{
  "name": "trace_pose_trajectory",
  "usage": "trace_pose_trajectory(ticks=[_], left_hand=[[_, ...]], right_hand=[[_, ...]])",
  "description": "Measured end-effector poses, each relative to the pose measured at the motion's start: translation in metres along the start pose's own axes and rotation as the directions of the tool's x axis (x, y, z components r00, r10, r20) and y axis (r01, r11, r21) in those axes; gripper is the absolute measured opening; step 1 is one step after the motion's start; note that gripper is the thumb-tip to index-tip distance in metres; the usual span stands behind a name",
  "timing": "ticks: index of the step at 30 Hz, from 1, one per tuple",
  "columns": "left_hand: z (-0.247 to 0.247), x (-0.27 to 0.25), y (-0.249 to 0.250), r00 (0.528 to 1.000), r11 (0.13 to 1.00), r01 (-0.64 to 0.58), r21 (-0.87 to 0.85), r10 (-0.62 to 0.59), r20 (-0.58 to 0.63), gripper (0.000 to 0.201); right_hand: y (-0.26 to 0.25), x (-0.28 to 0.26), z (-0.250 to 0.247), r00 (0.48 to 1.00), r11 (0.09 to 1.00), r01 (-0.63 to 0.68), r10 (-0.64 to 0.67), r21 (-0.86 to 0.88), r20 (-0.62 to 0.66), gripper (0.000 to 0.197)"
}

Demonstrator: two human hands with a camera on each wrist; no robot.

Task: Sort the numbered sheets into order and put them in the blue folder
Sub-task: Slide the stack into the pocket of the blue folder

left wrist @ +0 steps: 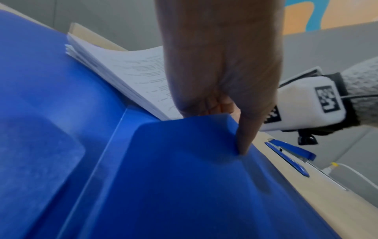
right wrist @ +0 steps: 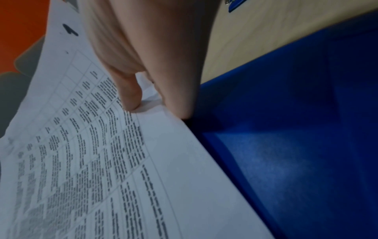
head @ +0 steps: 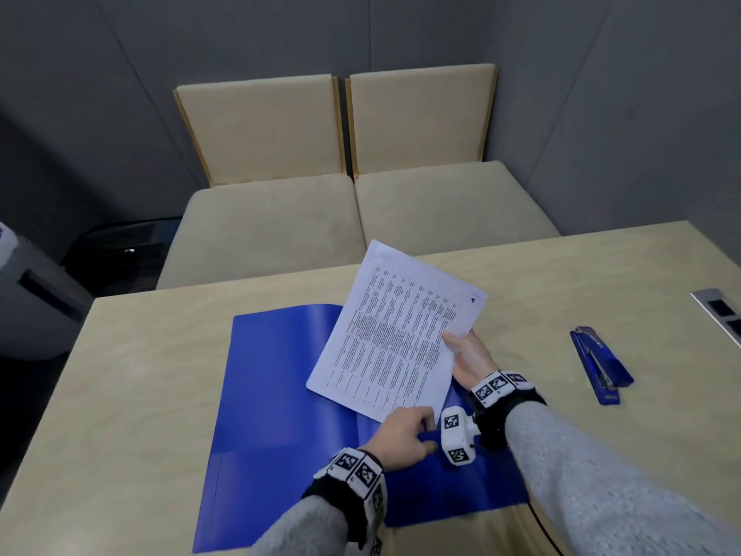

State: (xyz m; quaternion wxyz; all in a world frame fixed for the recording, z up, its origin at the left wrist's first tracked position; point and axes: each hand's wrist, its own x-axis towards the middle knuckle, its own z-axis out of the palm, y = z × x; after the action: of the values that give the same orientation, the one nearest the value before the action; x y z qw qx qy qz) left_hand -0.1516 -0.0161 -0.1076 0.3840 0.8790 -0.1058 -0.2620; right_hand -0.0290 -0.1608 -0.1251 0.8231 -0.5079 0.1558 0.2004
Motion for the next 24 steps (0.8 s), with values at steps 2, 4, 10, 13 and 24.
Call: trace_pose_trajectory(ticks=[2,4,10,13,24], left_hand=[[-0.001,0.001,-0.004,0.999,0.998,0.033,-0.06,-0.031,0.025,0.034],[-0.001,0.0,-0.009,0.998,0.992,0.064,-0.107,-0.06,0.037,0.033],[0.001,-0.002,-0.013,0.983,0.957,0.18,-0.227,-0.181,0.017,0.028],[0.002,-0.005,-0.013,0.974,0.941,0.211,-0.263,-0.225,-0.023,0.026],[0.006,-0.005,-0.006,0.956,0.969,0.21,-0.129,-0.231,-0.18,0.013]], right_hand=[[0.002,0.003,-0.002,1.0,1.0,-0.019,0.019,0.004,0.01,0.045],[0.003,0.003,-0.003,0.999,0.999,-0.042,0.042,-0.004,0.023,0.045],[-0.006,0.0,-0.005,0.995,0.989,-0.059,0.069,-0.132,0.073,0.043],[-0.013,-0.009,-0.006,0.984,0.96,-0.084,0.122,-0.268,0.129,0.042],[-0.03,-0.005,-0.027,0.902,0.593,-0.345,0.424,-0.727,-0.082,0.037]])
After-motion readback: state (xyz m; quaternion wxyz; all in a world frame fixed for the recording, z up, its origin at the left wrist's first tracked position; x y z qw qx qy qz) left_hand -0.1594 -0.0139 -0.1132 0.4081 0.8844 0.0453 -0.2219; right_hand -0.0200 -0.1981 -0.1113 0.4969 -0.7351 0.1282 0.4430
